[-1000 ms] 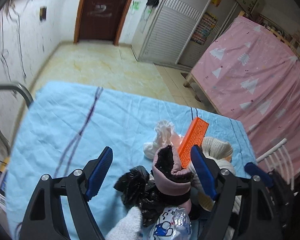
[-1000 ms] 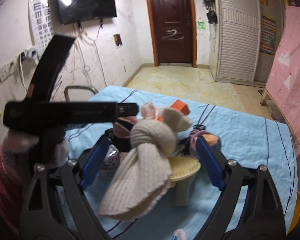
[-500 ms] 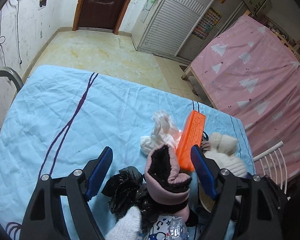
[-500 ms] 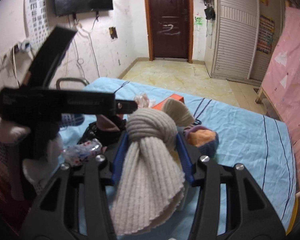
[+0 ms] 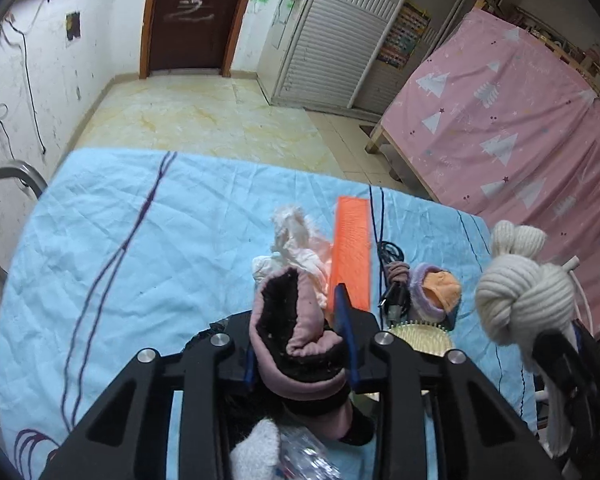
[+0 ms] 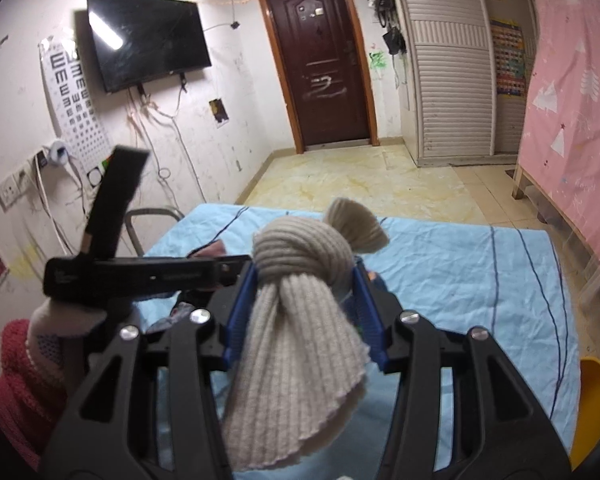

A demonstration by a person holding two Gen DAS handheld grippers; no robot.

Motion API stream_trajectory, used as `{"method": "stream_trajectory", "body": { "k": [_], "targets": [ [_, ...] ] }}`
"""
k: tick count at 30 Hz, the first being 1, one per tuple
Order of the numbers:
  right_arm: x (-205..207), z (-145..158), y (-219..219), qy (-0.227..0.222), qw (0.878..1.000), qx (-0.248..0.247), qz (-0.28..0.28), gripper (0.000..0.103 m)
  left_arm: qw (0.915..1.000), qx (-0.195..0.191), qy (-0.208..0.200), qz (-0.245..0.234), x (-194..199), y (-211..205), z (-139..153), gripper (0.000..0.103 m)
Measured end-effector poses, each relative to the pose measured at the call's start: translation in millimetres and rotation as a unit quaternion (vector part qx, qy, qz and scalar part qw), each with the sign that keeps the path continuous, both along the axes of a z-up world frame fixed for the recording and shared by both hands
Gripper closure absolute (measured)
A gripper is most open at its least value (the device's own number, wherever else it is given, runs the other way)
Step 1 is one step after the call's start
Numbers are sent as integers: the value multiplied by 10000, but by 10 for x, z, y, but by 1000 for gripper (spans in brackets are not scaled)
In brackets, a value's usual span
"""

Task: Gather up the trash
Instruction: 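Carry the scarf and glove over the yellow bin and open both tools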

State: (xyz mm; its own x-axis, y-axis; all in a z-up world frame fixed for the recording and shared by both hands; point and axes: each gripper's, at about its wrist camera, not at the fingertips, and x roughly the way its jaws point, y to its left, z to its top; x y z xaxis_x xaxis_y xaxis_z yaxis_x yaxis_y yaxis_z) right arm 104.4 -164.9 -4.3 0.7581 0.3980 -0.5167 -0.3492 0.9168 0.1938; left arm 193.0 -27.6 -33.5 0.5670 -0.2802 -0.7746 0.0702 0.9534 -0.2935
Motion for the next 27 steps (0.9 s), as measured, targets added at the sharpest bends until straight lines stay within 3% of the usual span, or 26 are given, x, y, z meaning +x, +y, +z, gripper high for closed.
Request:
{"method": "stream_trajectory", "body": {
  "k": [15, 27],
  "targets": [
    [-317, 193, -747, -435, 9961, 444, -629, 56, 9965, 151, -812, -142, -470, -173, 771, 82],
    [-712, 169, -1708, -630, 9835, 797, -1498, 56, 9892, 349, -1098, -911, -683, -1222, 1081, 82]
  ]
}}
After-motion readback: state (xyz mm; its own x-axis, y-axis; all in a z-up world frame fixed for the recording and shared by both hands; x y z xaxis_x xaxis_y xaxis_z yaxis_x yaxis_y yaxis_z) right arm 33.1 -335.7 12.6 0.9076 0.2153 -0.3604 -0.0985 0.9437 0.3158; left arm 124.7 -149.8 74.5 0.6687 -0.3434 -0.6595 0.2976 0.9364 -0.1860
